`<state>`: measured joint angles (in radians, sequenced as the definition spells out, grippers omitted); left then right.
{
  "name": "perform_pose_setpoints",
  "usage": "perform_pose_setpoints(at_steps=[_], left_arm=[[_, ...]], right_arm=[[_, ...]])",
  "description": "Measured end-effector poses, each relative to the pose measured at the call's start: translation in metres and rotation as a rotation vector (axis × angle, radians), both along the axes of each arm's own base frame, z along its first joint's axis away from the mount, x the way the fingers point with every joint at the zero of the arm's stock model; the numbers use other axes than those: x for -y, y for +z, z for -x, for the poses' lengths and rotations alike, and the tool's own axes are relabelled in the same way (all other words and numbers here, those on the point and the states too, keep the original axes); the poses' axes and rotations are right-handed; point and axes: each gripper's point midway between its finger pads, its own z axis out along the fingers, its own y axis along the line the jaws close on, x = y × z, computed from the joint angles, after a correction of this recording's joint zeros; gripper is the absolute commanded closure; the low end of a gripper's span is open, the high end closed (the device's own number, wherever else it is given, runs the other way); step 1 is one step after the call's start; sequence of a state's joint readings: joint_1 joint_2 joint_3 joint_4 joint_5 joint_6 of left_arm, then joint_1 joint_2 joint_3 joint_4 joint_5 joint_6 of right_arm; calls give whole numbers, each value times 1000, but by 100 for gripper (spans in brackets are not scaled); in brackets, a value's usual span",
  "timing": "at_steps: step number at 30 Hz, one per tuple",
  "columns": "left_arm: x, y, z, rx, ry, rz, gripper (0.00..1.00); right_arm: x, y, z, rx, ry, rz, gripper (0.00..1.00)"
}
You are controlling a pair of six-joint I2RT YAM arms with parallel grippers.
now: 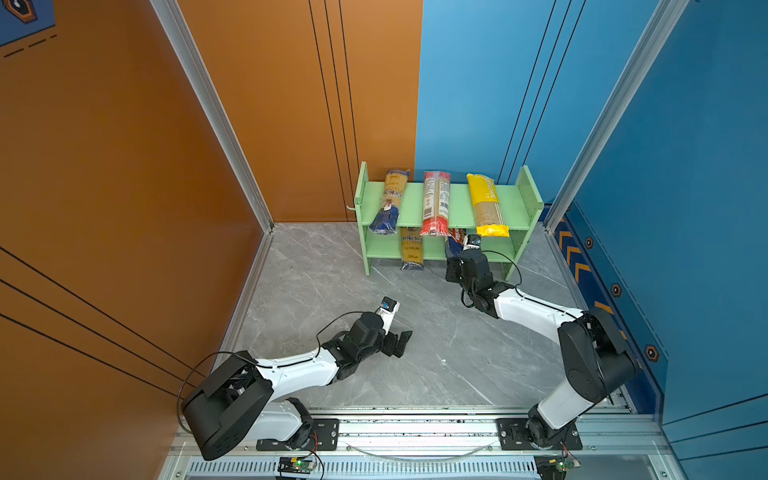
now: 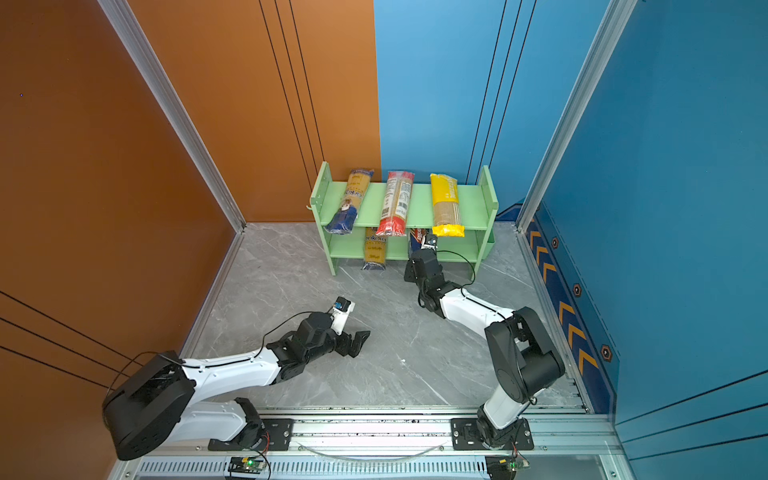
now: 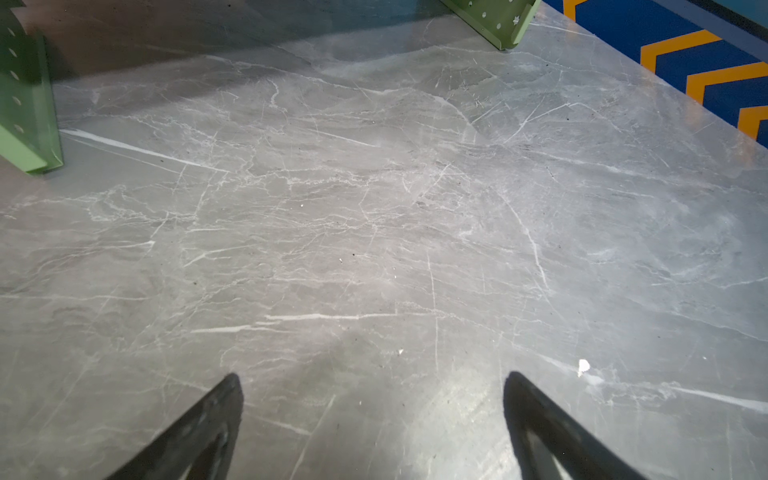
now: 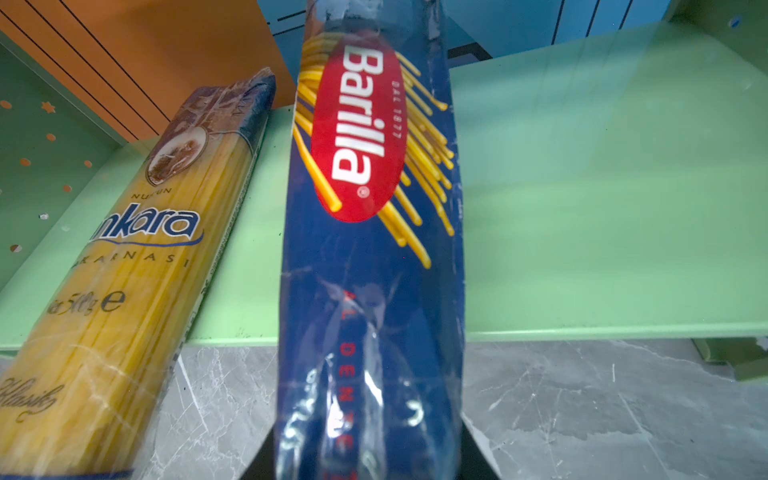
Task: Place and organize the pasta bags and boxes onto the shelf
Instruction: 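Lower the Barilla box onto the lower shelf and hold it upright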
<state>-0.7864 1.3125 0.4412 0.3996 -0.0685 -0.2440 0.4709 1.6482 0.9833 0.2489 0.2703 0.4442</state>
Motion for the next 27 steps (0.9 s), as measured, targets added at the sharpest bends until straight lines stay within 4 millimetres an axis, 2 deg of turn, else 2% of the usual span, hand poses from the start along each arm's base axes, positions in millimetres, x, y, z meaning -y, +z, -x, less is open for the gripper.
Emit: perform_pose_setpoints(at_steps=[9, 12, 27], left_arm=[[-1, 1, 0, 3, 3, 1, 2], [-2, 1, 1, 2, 5, 6, 2], [-3, 1, 2, 4, 11, 7, 2]], right_arm=[[1, 0, -4, 18, -14, -2, 79], [1, 0, -4, 19, -16, -1, 73], [1, 1, -5, 26, -17, -4, 58]])
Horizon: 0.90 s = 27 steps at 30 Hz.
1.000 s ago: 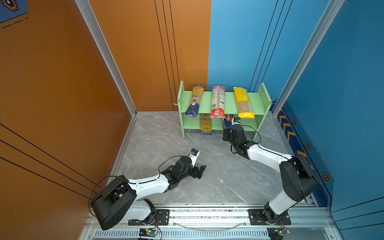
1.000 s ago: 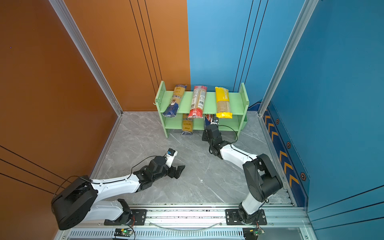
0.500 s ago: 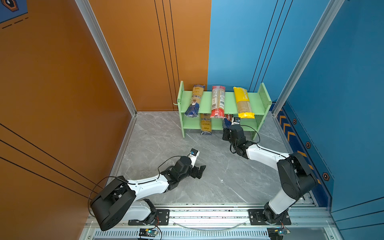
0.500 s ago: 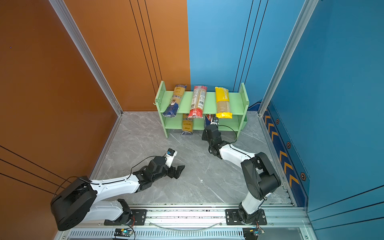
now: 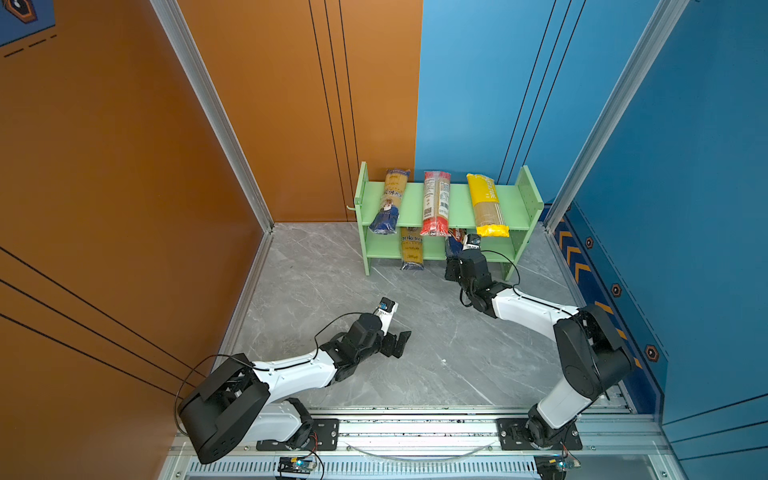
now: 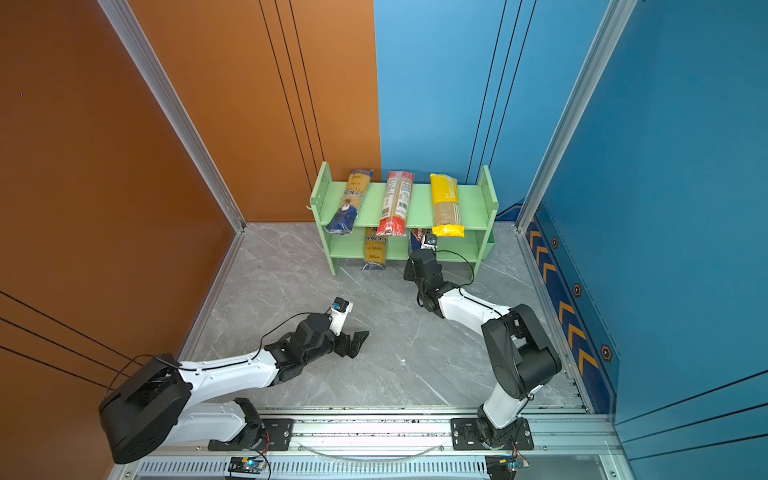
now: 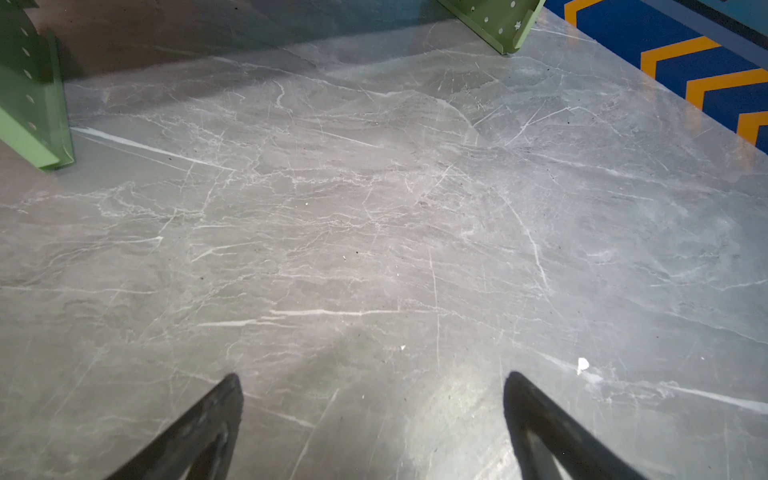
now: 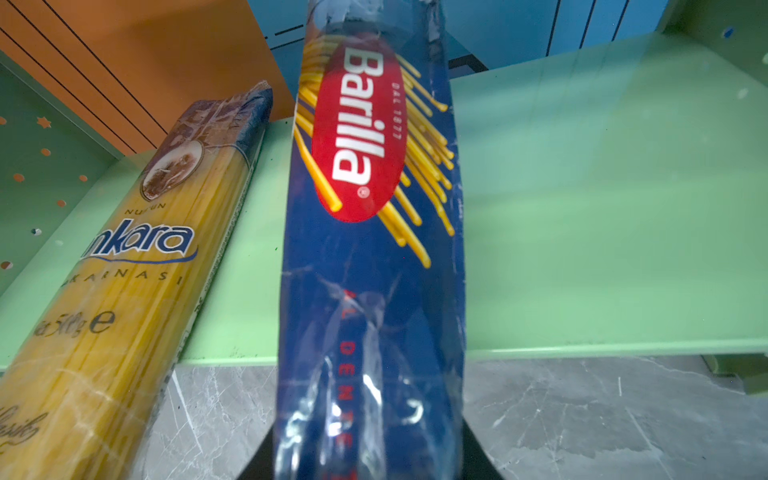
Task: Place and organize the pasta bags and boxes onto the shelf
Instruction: 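Lower the Barilla box onto the lower shelf and hold it upright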
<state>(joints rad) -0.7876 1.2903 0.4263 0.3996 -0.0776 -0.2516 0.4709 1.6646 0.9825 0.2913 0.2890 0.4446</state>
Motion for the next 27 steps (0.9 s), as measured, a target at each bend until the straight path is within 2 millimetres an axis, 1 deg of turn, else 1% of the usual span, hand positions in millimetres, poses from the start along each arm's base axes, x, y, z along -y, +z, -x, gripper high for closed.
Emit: perform_pose_setpoints(at_steps=[6, 24, 27], left_arm=[[0, 0, 0, 1, -1, -1, 2], [1, 0, 1, 2, -1, -1, 2], [1, 0, 1, 2, -1, -2, 2]], right_arm=[[1, 9, -5, 40, -12, -15, 56], [2, 9, -5, 49, -16, -17, 54], [2, 9, -5, 50, -18, -17, 52]])
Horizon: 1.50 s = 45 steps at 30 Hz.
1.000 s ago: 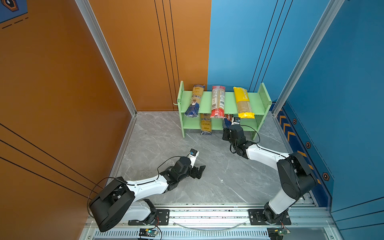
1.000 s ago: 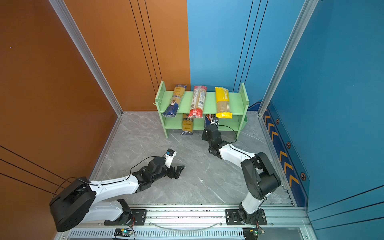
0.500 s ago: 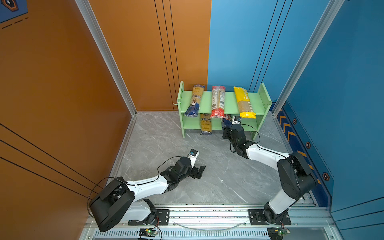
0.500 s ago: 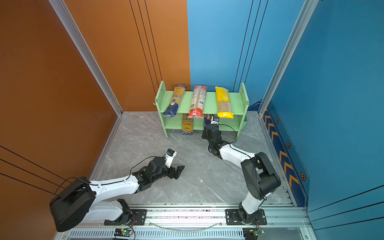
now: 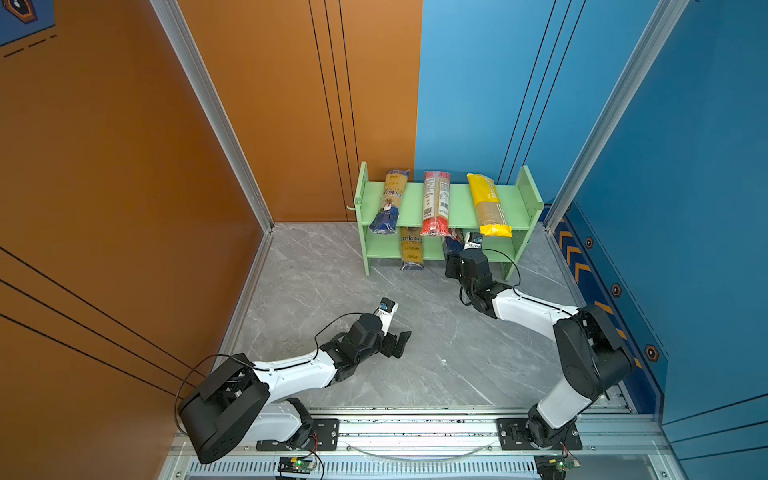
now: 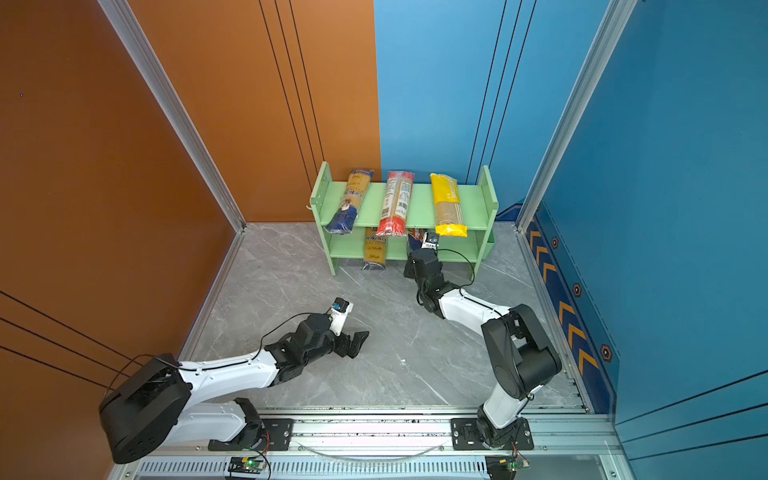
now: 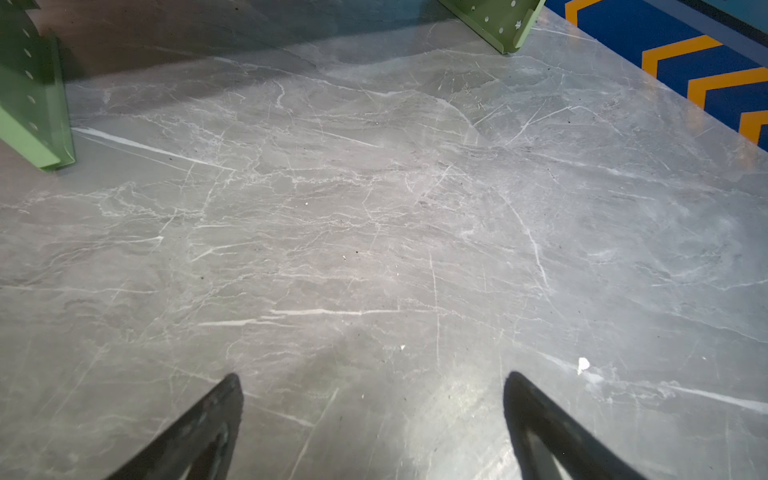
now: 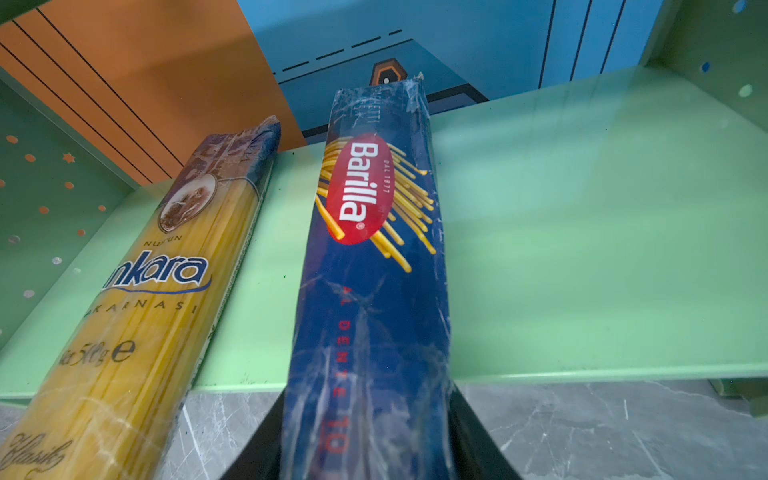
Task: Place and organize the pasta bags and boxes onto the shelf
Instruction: 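Lower the Barilla box onto the lower shelf and hold it upright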
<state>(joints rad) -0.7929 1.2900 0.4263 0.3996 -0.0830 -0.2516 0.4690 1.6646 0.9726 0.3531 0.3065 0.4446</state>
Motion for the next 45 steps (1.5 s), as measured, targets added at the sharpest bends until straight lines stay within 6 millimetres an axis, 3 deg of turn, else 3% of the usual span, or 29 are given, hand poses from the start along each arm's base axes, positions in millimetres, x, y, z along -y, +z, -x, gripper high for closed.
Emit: perform_pose_setpoints(at_steps=[4, 19, 45], left_arm=[[0, 0, 0, 0, 0, 0, 2], [0, 0, 0, 0, 0, 0, 2], [0, 0, 0, 0, 0, 0, 2]], right_arm=[[0, 1, -1, 7, -2, -2, 46], [1, 1, -1, 14, -5, 0, 40], [3, 13, 6, 42, 13, 39, 37]])
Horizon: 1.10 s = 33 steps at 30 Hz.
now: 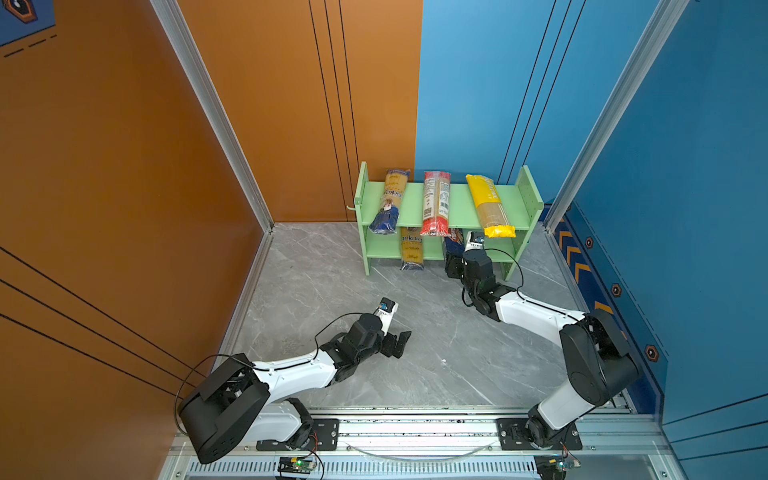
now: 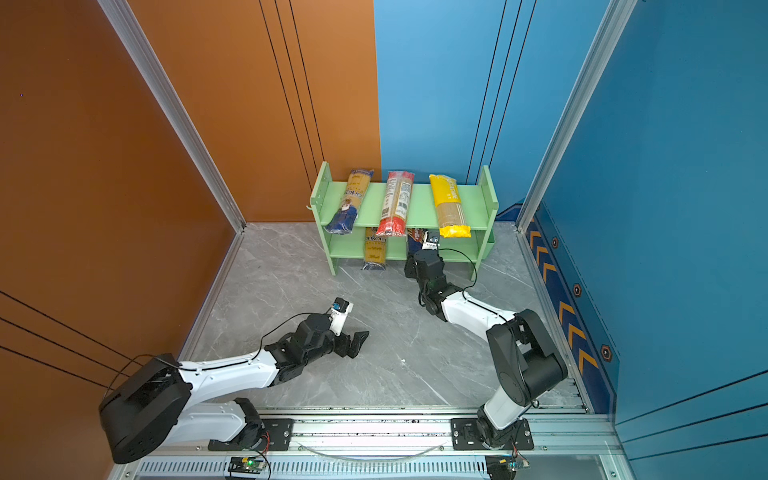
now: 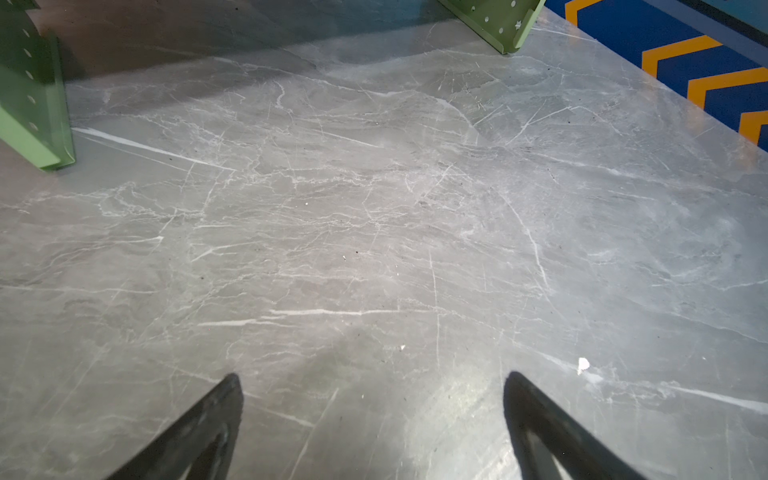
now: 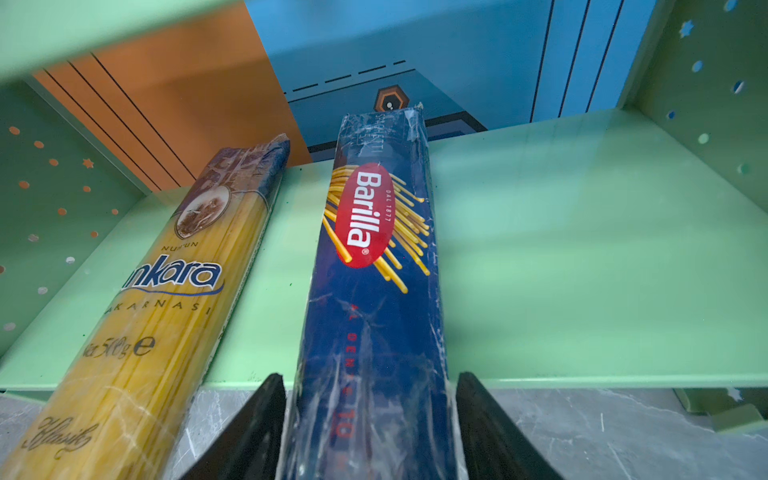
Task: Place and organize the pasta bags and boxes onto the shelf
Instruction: 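Lower the Barilla box onto the lower shelf and hold it upright, then open the right gripper and draw it back from the Barilla box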
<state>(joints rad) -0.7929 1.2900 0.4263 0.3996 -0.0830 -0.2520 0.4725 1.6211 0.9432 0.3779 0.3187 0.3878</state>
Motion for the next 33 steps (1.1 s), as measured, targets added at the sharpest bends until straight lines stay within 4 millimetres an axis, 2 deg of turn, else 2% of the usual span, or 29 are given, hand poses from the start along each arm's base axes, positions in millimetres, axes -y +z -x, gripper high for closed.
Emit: perform_pose_setpoints(at_steps=[17, 26, 33], left_arm=[[0, 1, 0, 1, 0, 1, 2], [-1, 12, -1, 28, 6, 22, 2], [-4, 21, -1, 45, 16, 31, 2]], right_arm=[[-6, 1, 6, -1, 26, 27, 34], [-6, 18, 15, 15, 44, 47, 33], [-5, 16, 22, -3, 60, 79, 33]])
